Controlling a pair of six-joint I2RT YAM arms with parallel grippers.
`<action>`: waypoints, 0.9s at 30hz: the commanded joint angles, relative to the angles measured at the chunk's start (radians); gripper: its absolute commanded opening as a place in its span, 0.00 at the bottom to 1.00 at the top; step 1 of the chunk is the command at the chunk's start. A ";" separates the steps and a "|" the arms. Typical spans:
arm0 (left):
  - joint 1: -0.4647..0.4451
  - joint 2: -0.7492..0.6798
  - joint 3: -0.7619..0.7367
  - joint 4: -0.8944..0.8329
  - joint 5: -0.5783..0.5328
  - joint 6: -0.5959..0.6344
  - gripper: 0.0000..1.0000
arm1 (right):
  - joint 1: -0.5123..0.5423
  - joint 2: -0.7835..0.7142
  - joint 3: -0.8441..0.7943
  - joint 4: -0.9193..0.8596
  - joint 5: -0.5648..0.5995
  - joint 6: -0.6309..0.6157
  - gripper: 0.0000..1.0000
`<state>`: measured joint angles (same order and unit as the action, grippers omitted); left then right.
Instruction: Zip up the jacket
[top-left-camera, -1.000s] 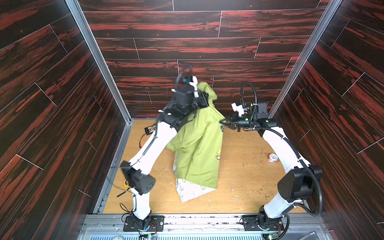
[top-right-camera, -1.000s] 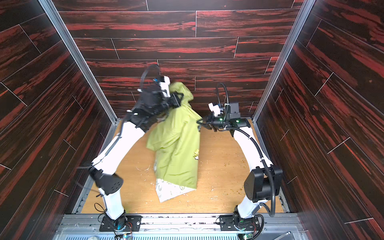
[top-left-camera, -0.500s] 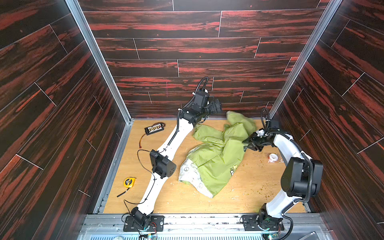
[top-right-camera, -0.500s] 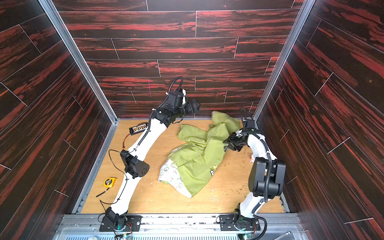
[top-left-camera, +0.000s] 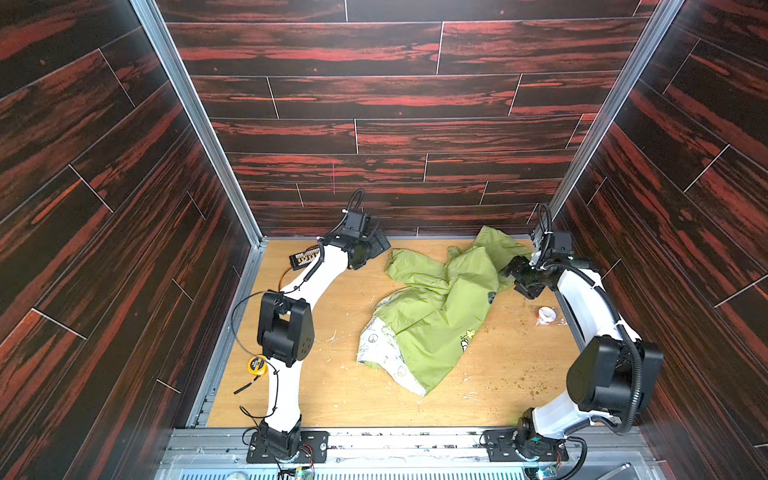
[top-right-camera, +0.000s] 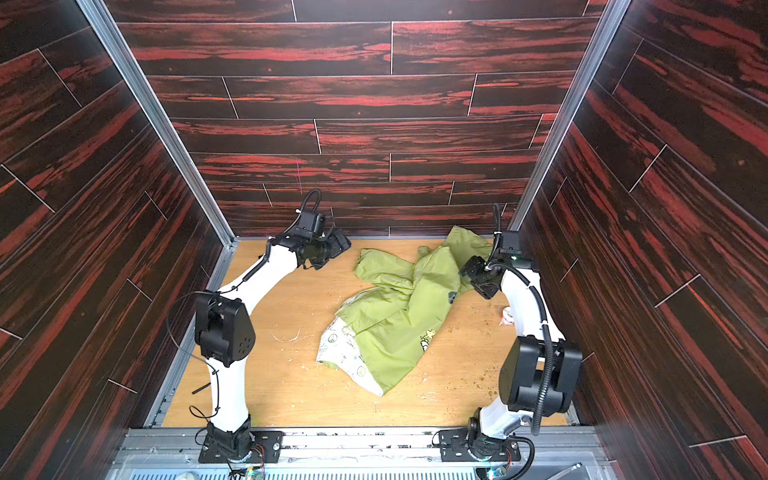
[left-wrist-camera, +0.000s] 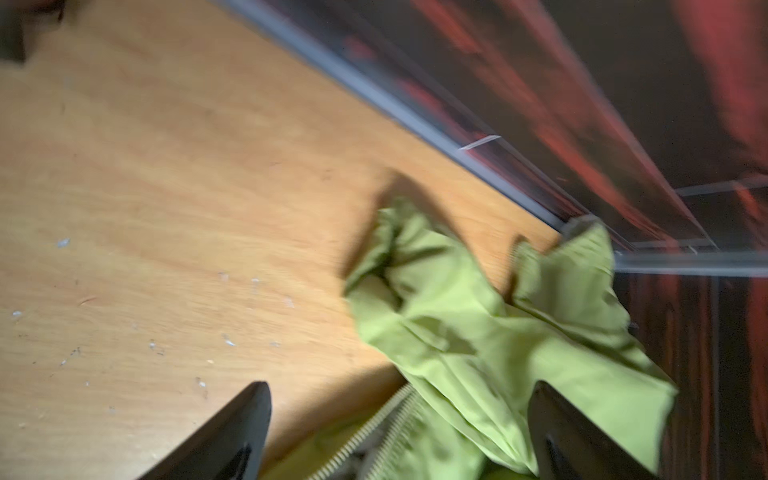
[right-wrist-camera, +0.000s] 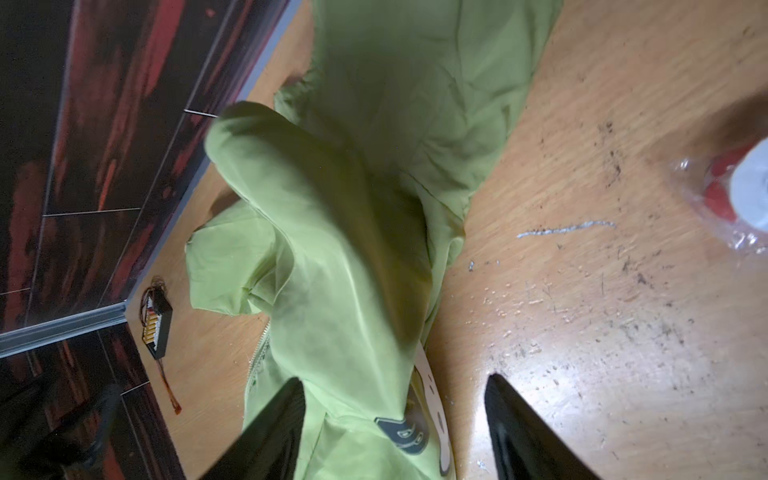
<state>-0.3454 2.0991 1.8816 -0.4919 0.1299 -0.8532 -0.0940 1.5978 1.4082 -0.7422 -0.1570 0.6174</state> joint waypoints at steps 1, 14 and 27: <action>-0.030 0.078 0.021 0.089 0.103 -0.069 0.99 | 0.009 0.056 0.020 0.004 -0.028 0.022 0.72; -0.035 0.402 0.347 0.047 0.204 -0.078 0.88 | 0.051 0.278 -0.013 0.110 -0.180 0.086 0.70; -0.029 0.282 0.604 -0.056 0.340 -0.052 0.00 | 0.191 0.485 0.015 0.387 -0.423 0.220 0.39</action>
<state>-0.3786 2.5340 2.4138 -0.5148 0.4202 -0.9234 0.0444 2.0106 1.3693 -0.4530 -0.4774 0.7788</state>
